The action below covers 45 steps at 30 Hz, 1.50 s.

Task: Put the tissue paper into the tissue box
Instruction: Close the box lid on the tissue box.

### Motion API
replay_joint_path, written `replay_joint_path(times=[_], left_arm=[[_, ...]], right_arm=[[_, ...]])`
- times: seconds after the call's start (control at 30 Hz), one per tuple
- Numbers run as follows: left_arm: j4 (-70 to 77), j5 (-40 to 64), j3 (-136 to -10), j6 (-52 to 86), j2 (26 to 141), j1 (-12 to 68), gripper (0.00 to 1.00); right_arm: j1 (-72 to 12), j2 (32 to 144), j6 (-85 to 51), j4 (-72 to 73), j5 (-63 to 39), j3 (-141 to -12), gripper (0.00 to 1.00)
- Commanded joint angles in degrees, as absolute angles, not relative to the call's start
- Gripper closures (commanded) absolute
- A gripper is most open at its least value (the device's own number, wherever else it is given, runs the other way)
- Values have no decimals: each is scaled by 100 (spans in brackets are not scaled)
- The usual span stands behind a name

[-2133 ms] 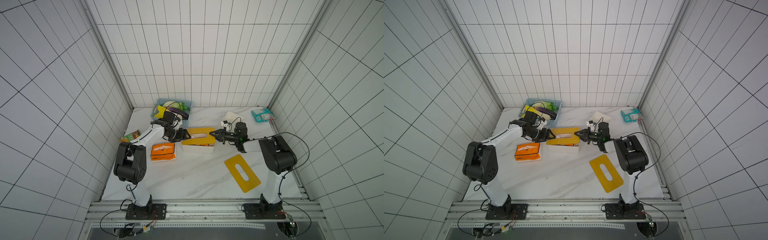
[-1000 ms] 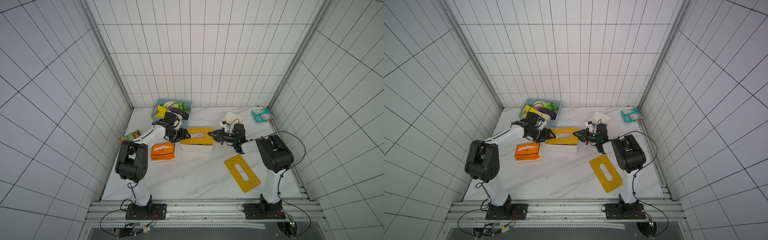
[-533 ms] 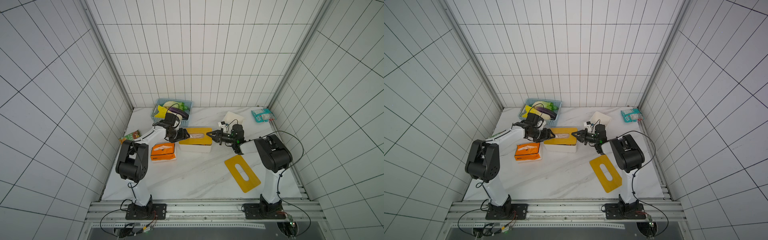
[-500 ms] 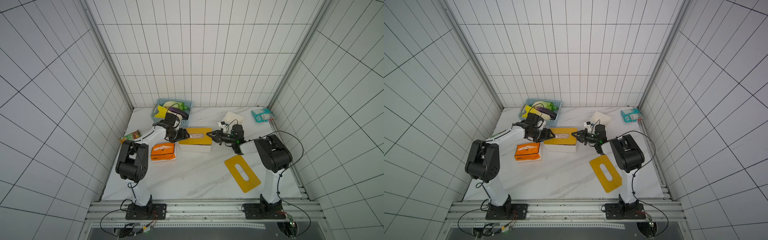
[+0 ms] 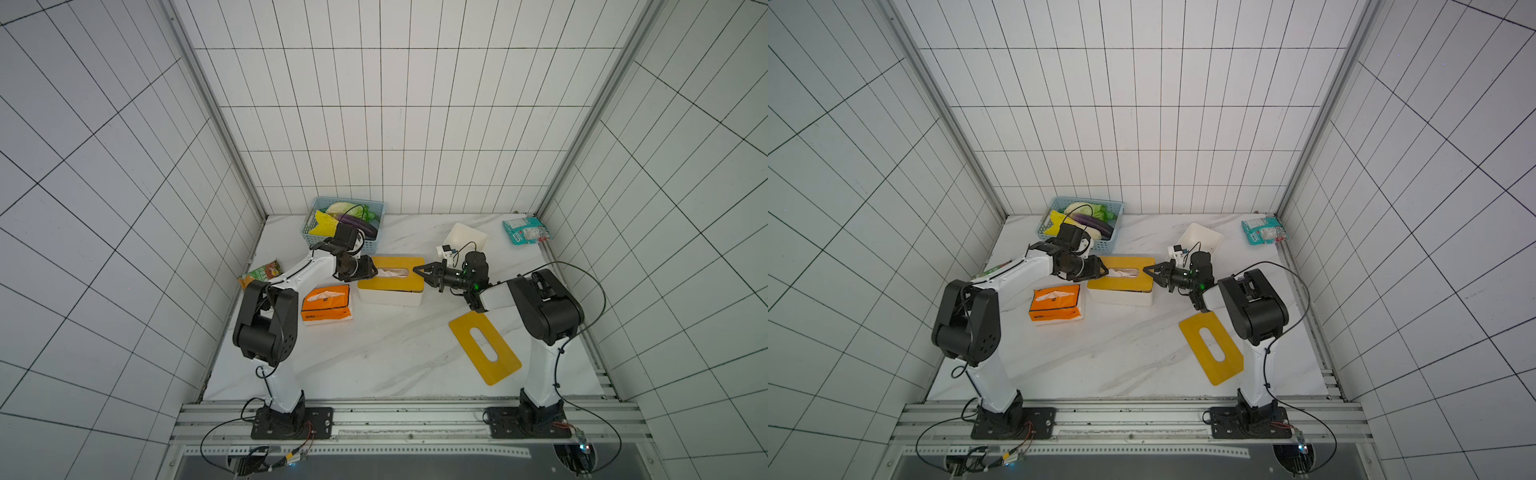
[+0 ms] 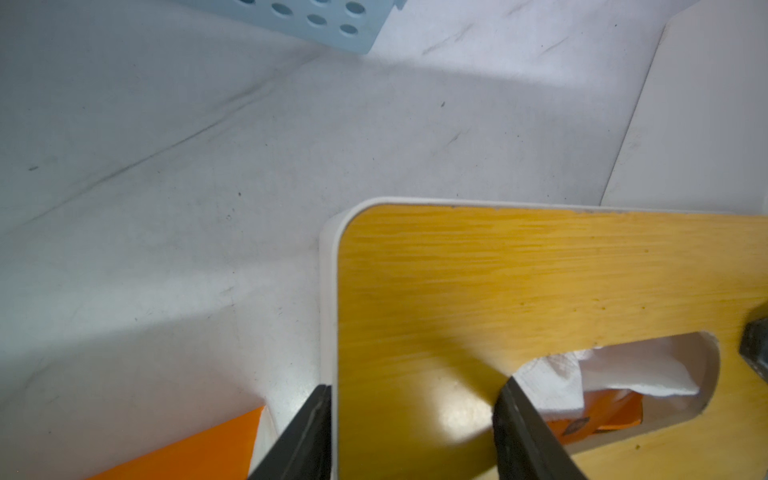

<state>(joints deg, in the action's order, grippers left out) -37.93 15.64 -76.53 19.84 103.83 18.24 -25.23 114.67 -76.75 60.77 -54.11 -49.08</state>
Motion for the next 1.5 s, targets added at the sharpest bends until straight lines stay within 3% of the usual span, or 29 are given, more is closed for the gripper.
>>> replay_joint_path(times=[0.0, 0.17, 0.43, 0.77, 1.1, 1.47], left_arm=[[-4033, 1529, -7708, 1775, 10415, 1898, 61], [-4078, 1496, -7709, 1722, 10406, 1898, 68], [-4170, 1433, -7730, 1660, 10406, 1907, 70], [-4245, 1397, -7796, 1616, 10441, 1907, 71], [-4269, 1389, -7798, 1605, 10424, 1907, 71], [-4271, 1416, -7809, 1592, 10389, 1907, 71]], right_arm=[[-2742, 11668, -7533, 5774, -5588, -4746, 100], [-2716, 11635, -7499, 5741, -5605, -4729, 94], [-2600, 11437, -7339, 5511, -5614, -4620, 75], [-2236, 10580, -6311, 4060, -5545, -4364, 58], [-1899, 9861, -5259, 2528, -5542, -4266, 50], [-2116, 9598, -4097, 694, -5115, -5081, 38]])
